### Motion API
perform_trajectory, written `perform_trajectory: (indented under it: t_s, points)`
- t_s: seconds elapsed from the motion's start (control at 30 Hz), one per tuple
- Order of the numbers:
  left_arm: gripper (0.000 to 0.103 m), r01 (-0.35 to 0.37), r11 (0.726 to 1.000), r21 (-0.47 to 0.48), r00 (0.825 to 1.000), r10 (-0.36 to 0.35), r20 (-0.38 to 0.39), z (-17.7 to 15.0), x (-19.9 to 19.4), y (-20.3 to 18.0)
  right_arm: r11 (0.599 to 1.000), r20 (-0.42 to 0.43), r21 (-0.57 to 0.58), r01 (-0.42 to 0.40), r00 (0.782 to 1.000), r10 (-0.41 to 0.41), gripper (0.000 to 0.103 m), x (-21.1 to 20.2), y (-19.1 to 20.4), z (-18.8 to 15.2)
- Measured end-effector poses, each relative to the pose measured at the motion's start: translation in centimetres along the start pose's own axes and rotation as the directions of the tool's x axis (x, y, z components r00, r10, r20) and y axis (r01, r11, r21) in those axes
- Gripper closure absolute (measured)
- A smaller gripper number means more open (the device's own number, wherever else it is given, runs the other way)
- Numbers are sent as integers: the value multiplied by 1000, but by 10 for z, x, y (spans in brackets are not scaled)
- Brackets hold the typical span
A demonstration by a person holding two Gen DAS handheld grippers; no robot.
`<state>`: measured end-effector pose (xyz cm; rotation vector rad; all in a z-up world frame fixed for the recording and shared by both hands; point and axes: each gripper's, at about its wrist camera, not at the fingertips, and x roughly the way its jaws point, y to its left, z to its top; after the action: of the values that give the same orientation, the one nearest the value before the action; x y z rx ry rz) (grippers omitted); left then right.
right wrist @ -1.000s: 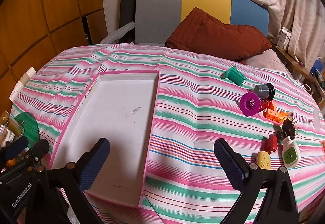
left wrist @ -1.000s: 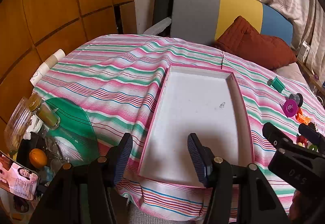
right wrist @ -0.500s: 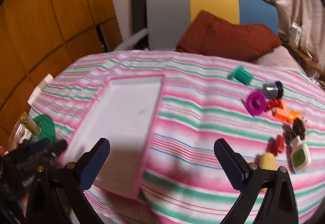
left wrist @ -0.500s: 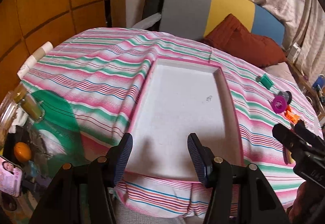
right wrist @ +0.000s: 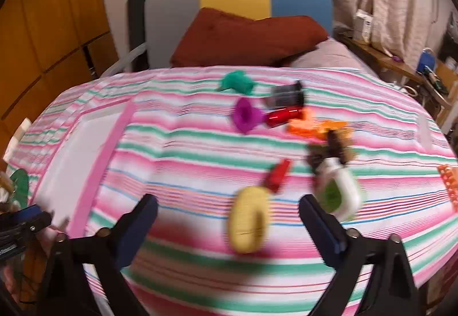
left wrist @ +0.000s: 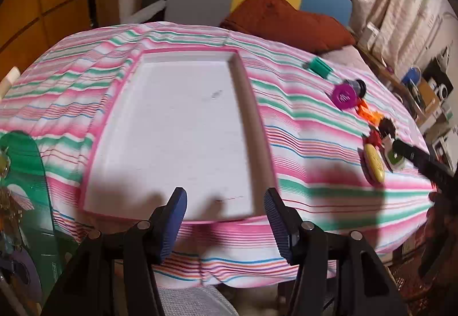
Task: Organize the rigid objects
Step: 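Move both tools from the tray toward the cluster of toys, then grasp the yellow perforated oval with the left tool while the right tool grasps the white-green device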
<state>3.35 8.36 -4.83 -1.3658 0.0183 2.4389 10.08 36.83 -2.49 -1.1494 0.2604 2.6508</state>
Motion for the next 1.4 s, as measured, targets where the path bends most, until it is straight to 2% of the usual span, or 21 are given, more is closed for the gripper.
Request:
perform_trajectory:
  t_s: [0.17,0.23,0.37,0.43,0.47,0.6,0.7,0.8,0.87,0.93,1.0,1.17,1.2,1.3,1.4]
  points:
    - [46,-7,993,117,1000,8,-9,-1,-1,-33,993,28,8,115,993,-115,18,2,-50,11]
    - [46,4,988,152,1000,-3,-5,-3,-2,-43,990,-2,2,142,990,-142,33,11,-65,13]
    - [46,46,981,190,999,-48,6,3,-4,-59,986,-72,-9,169,983,-169,42,34,-84,10]
    - [46,56,976,208,998,-59,7,6,-4,-67,988,-117,12,156,981,-154,53,44,-92,6]
    - [46,57,975,214,998,-59,7,6,-3,-71,988,-145,48,145,980,-137,54,48,-98,6]
    - [46,67,971,229,998,-69,-1,9,2,-85,974,-159,188,128,982,-98,53,49,-124,5]
    - [46,80,968,236,997,-80,-12,11,7,-94,954,-134,241,178,980,-149,52,40,-142,7]
    - [46,86,964,252,996,-84,-20,12,13,-103,950,-107,225,218,974,-199,50,33,-149,11]
    - [46,96,961,259,995,-92,-28,13,17,-110,959,-74,206,194,980,-182,45,30,-147,15]
    - [46,114,960,255,993,-107,-41,16,22,-116,974,-49,163,158,987,-152,21,32,-139,20]
    - [46,132,958,253,991,-123,-51,18,26,-122,984,-49,103,147,989,-142,15,39,-132,23]
    - [46,204,946,253,978,-186,-91,24,37,-141,988,-157,-16,156,975,-157,15,67,-122,18]
    - [46,214,943,253,976,-196,-96,24,39,-144,987,-175,-23,158,972,-160,18,71,-123,16]
    - [46,234,932,275,971,-210,-115,26,49,-160,986,-221,-21,167,961,-167,36,77,-126,12]
    - [46,257,922,291,964,-225,-138,28,60,-177,990,-227,29,140,965,-130,36,74,-132,12]
